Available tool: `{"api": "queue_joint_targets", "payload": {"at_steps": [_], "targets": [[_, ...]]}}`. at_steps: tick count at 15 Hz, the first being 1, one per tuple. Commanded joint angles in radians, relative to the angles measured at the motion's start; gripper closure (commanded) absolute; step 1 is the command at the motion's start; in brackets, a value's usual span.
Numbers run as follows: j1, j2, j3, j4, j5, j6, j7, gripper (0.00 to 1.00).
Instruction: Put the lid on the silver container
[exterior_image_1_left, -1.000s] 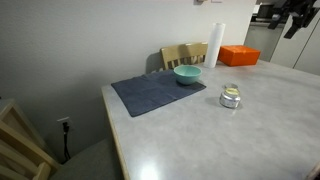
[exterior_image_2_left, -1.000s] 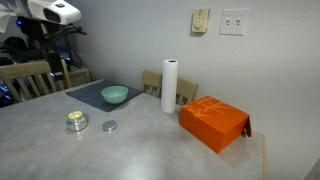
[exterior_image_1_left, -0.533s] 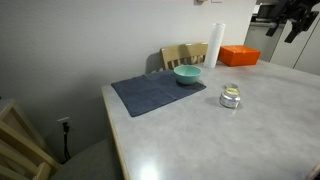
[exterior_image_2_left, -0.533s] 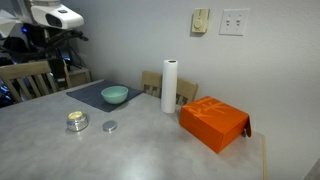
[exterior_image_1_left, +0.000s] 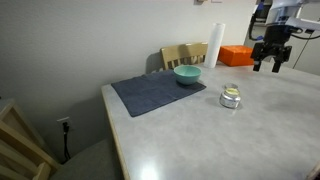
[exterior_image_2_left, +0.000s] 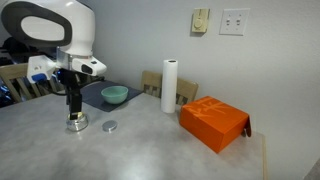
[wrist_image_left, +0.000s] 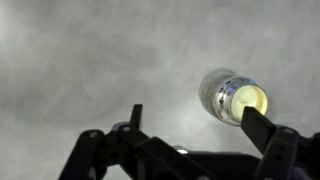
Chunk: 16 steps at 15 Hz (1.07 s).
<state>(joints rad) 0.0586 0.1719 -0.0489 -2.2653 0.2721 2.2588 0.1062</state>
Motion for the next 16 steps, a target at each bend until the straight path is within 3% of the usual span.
{"api": "queue_joint_targets", "payload": {"at_steps": [1, 2, 9, 16], "targets": [[-0.022, 0.026, 0.024, 0.022, -0.005, -0.009, 0.000, 0.00], [-0.022, 0.040, 0.025, 0.036, -0.005, -0.015, -0.001, 0.00], [0.004, 0.183, 0.015, 0.043, -0.128, 0.366, 0.134, 0.00], [-0.009, 0.320, 0.054, 0.118, -0.087, 0.482, 0.102, 0.00]]}}
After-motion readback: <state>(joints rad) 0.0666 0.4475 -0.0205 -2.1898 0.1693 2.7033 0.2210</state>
